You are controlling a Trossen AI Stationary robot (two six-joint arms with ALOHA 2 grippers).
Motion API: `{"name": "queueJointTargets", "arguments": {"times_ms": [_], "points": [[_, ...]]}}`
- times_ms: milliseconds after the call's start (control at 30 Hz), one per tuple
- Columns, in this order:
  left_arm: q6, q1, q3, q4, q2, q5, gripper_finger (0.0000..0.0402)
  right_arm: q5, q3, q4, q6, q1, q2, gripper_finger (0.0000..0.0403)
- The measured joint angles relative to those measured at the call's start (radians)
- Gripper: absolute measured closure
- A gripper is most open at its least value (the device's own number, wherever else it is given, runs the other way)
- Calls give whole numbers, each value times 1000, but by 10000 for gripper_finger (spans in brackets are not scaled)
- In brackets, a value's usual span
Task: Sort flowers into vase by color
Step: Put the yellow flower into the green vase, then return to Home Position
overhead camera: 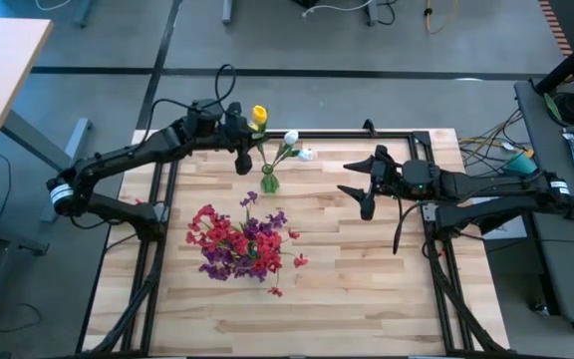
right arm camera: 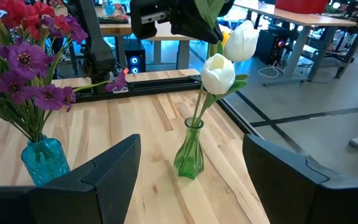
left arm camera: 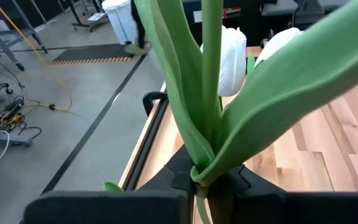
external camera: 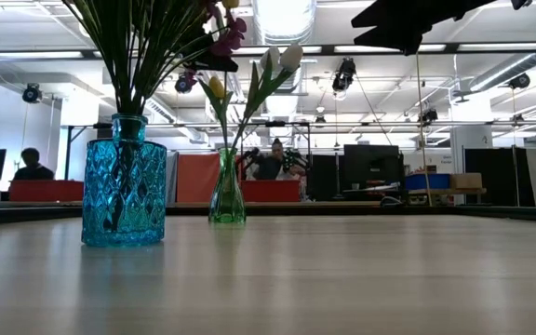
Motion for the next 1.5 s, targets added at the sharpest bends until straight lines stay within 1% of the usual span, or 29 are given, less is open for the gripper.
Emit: {"name": "queueJointTargets", "arguments": {"times_ms": [267,533,667,733,867,1033,1167,1233,1300,1367,1433,1500], "points": [[-9,0,0,-11,0,0,350,0,0,1,0,0,0,128],[-16,0,0,-53,-15,-1,283,0,0,1,0,0,0,128],[-19,0,0,-99,-35,-13,244,0,0,1,7,0,0,129],[-25,0,0,-123,-52,-35,226,0,0,1,7,0,0,129],[-26,0,18,-221,-106,-81,203,0,0,2,7,0,0,128],[-40,0,107,-386,-186,-174,192,0,0,12,7,0,0,128],[-109,0,191,-524,-239,-181,191,0,0,14,8,0,0,129],[-195,-5,214,-587,-269,-181,191,0,0,13,7,0,0,129],[-289,-23,213,-631,-309,-182,192,-2,0,13,7,1,0,129],[-340,-70,180,-639,-368,-182,194,-26,-2,13,6,2,-3,129],[-395,-141,129,-610,-436,-185,199,-58,-12,12,4,8,-13,129],[-443,-230,71,-545,-512,-209,204,-61,-21,12,-3,28,-26,129]]}}
